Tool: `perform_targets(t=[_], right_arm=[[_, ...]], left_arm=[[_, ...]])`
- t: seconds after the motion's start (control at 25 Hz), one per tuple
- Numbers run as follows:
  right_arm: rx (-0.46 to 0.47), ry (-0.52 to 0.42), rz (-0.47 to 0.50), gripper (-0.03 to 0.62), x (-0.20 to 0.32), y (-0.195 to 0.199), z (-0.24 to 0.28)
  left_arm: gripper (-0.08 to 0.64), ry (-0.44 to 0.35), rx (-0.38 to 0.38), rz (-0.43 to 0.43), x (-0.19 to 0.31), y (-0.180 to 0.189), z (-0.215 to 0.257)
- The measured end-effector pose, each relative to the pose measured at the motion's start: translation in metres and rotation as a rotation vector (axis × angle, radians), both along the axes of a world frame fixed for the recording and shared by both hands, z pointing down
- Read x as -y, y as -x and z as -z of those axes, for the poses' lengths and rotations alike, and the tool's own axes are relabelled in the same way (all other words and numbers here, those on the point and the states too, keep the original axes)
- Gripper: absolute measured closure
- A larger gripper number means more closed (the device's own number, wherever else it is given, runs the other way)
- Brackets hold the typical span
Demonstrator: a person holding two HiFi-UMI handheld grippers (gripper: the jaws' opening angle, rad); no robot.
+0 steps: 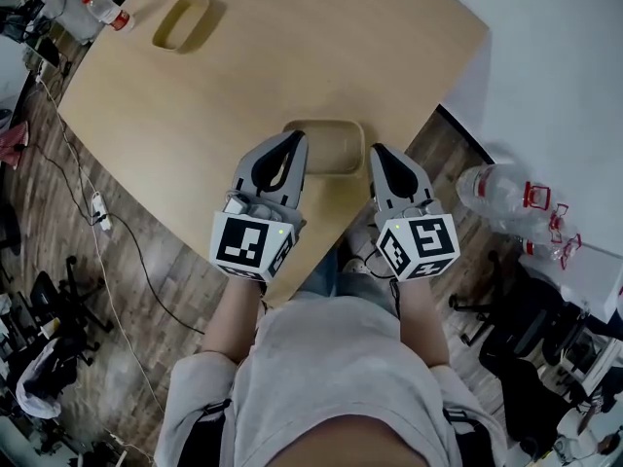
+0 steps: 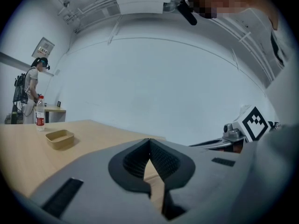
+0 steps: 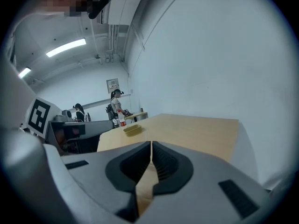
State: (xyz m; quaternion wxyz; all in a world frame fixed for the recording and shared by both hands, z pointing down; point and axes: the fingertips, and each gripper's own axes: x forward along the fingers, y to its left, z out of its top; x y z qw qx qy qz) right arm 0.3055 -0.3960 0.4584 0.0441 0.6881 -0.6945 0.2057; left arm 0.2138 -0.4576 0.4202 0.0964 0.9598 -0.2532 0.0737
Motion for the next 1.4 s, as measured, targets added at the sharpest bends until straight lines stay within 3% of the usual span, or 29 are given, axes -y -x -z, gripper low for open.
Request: perform_targets(t=[0.72,0.96,1.4], right_arm=[[0.097,0.250,-0.094,0.577,0.009,-0.019,-0.095],[0.126,0.320,-0.103,0.534,0.013,-0.019,-0.119],[0.137,0.373,-0.140,0.555,0.017,-0.021,-0.130]], left_arm=[[0.545,0.055,0.030,0.008,0.019,0.002,-0.033],[0.545,0.063,0.033,0.013,0.023,0.004,-0.038],[0.545,0.072,0.037,0.047,0.033,0.015,-0.042]])
